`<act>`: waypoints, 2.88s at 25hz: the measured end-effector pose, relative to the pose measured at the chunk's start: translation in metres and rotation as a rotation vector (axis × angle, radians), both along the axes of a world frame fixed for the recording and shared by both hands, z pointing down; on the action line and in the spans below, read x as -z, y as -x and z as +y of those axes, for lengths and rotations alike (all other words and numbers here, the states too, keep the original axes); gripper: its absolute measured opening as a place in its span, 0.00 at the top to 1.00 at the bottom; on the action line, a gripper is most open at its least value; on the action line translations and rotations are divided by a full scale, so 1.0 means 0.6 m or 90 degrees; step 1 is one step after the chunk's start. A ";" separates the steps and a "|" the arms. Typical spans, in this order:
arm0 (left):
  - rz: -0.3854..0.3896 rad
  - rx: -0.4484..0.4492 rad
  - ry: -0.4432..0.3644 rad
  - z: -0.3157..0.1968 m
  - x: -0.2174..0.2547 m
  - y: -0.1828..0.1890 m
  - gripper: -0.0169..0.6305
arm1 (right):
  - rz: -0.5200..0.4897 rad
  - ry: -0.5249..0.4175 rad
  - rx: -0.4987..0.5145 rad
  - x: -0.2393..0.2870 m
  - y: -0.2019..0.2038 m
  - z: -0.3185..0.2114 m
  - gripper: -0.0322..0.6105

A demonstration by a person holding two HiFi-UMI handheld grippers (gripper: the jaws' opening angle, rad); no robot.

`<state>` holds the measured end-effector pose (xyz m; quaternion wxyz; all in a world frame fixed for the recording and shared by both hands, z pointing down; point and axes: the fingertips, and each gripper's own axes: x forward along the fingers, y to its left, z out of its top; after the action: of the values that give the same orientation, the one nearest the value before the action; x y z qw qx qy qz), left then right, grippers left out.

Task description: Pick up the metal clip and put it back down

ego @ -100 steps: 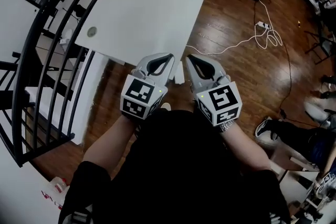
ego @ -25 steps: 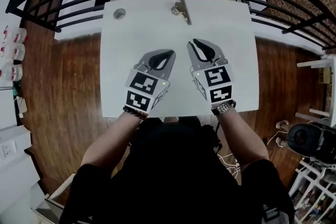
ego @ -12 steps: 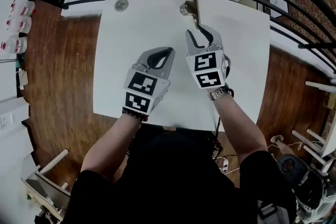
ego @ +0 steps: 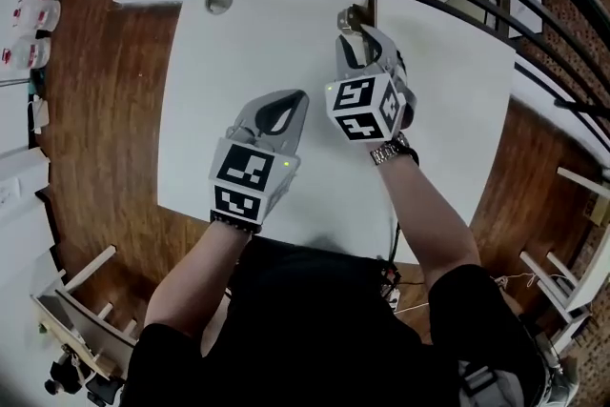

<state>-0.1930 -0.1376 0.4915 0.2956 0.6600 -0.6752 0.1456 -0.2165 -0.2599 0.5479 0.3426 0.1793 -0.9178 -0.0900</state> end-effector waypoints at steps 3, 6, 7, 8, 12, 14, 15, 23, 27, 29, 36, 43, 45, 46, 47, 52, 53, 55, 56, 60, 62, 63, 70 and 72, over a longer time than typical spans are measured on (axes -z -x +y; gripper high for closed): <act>0.000 0.007 0.008 -0.002 -0.006 0.010 0.95 | 0.016 -0.012 0.001 -0.019 0.015 -0.015 0.76; 0.000 0.010 0.016 0.000 -0.014 0.014 0.95 | 0.031 -0.015 0.000 -0.041 0.026 -0.023 0.76; -0.001 0.011 0.019 0.002 -0.017 0.015 0.95 | 0.035 -0.018 -0.002 -0.048 0.027 -0.026 0.76; -0.001 0.012 0.022 0.003 -0.021 0.016 0.95 | 0.038 -0.022 -0.005 -0.053 0.028 -0.030 0.76; -0.003 0.011 0.030 0.007 -0.031 0.021 0.95 | 0.042 -0.041 -0.012 -0.059 0.032 -0.041 0.80; -0.002 0.007 0.032 0.008 -0.034 0.017 0.95 | 0.043 -0.044 -0.012 -0.060 0.030 -0.042 0.81; -0.002 0.004 0.032 0.009 -0.034 0.015 0.95 | 0.044 -0.043 -0.013 -0.060 0.029 -0.042 0.81; -0.005 -0.007 0.021 0.006 -0.018 0.008 0.95 | 0.032 -0.047 -0.050 -0.031 0.001 -0.069 0.90; -0.008 -0.012 0.013 0.008 -0.007 0.001 0.95 | 0.016 -0.048 -0.075 -0.009 -0.021 -0.084 0.95; -0.011 -0.015 0.009 0.008 -0.002 -0.002 0.95 | 0.009 -0.039 -0.084 -0.001 -0.030 -0.088 0.95; -0.020 -0.038 -0.010 0.013 0.032 -0.015 0.95 | -0.013 -0.019 -0.106 0.052 -0.067 -0.069 0.95; -0.032 -0.082 -0.037 0.049 0.045 -0.061 0.95 | -0.051 0.007 -0.129 0.091 -0.135 0.002 0.95; -0.038 -0.105 -0.053 0.057 0.052 -0.068 0.95 | -0.059 0.006 -0.146 0.105 -0.157 0.021 0.95; -0.041 -0.121 -0.062 0.059 0.059 -0.072 0.95 | -0.063 0.002 -0.159 0.116 -0.170 0.028 0.95; -0.042 -0.136 -0.068 0.064 0.068 -0.079 0.95 | -0.066 0.001 -0.171 0.128 -0.184 0.038 0.95; -0.026 -0.187 -0.087 0.112 0.107 -0.108 0.95 | -0.089 0.013 -0.206 0.185 -0.234 0.112 0.95; -0.028 -0.197 -0.099 0.121 0.113 -0.110 0.95 | -0.096 0.013 -0.219 0.196 -0.243 0.127 0.95; -0.030 -0.220 -0.113 0.147 0.124 -0.114 0.95 | -0.109 0.012 -0.242 0.218 -0.260 0.160 0.95; -0.031 -0.230 -0.116 0.162 0.129 -0.116 0.95 | -0.114 0.011 -0.252 0.228 -0.268 0.179 0.95; -0.034 -0.274 -0.132 0.216 0.148 -0.121 0.95 | -0.137 0.009 -0.287 0.256 -0.290 0.249 0.95; -0.033 -0.294 -0.141 0.239 0.157 -0.126 0.95 | -0.147 0.015 -0.301 0.265 -0.299 0.286 0.95; -0.033 -0.303 -0.144 0.249 0.161 -0.130 0.95 | -0.151 0.020 -0.306 0.267 -0.304 0.303 0.95; -0.031 -0.350 -0.160 0.298 0.185 -0.162 0.95 | -0.172 0.046 -0.320 0.268 -0.346 0.400 0.95; -0.030 -0.353 -0.160 0.306 0.187 -0.164 0.95 | -0.174 0.048 -0.320 0.270 -0.354 0.417 0.95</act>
<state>-0.0947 0.0463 0.3791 0.1451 0.8469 -0.4888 0.1512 -0.0042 -0.0094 0.3859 0.2339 0.3990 -0.8848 0.0570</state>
